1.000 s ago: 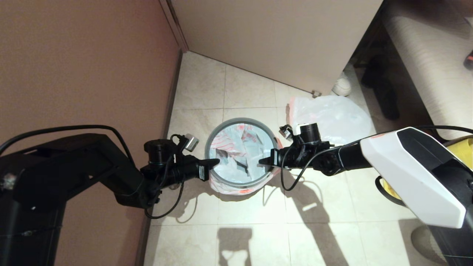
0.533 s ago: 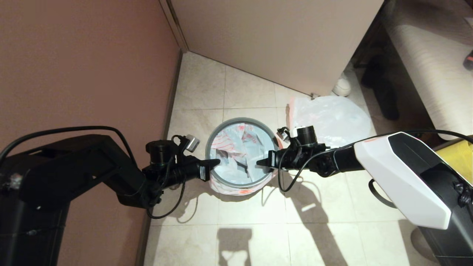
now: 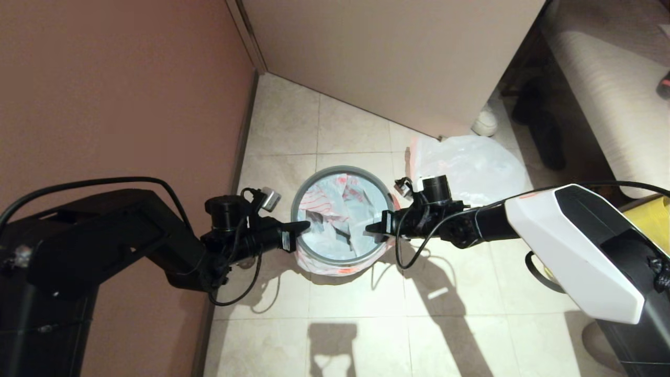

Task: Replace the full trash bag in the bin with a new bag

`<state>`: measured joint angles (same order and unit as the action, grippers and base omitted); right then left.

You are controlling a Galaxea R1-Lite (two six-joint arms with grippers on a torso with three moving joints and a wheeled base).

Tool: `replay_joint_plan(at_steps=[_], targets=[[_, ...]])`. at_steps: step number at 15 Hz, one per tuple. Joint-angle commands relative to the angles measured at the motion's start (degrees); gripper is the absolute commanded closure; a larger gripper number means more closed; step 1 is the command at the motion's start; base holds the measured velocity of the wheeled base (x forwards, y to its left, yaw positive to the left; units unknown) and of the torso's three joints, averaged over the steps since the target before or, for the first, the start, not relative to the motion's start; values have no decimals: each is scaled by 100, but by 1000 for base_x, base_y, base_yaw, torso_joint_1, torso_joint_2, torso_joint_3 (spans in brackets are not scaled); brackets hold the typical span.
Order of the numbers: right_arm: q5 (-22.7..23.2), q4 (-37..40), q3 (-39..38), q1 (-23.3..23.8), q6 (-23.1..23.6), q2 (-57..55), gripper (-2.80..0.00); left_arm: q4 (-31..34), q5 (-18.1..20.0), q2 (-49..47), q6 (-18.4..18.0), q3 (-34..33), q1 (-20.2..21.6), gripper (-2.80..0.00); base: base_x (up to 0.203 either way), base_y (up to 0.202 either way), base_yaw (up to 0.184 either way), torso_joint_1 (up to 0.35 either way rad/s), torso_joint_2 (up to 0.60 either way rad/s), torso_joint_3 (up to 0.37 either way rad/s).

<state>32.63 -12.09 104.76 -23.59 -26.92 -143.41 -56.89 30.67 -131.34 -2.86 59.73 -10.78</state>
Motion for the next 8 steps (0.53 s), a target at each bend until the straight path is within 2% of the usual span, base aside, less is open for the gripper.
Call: replay_joint_plan(at_steps=[1,4,5,6,8], targets=[[33,-8,-69,-19,-20,198,0,-48,14,101,53,2,-14,0,0,0,0,0,0,0],[5,94,-609,-59,-22,948,0,-154,-33,784,170,-270,-194,0,0,0,0,0,0,0],[-75,102,-839,-78,-15,1248,0,-198,-201,1015,191,-372,-307,0,0,0,0,0,0,0],[-333,108,-1048,-112,-6,1531,0,-262,-469,1214,216,-483,-384,0,0,0,0,0,0,0],[-1165,133,-1447,-174,7,2117,0,-306,-767,1713,288,-746,-453,0,0,0,0,0,0,0]])
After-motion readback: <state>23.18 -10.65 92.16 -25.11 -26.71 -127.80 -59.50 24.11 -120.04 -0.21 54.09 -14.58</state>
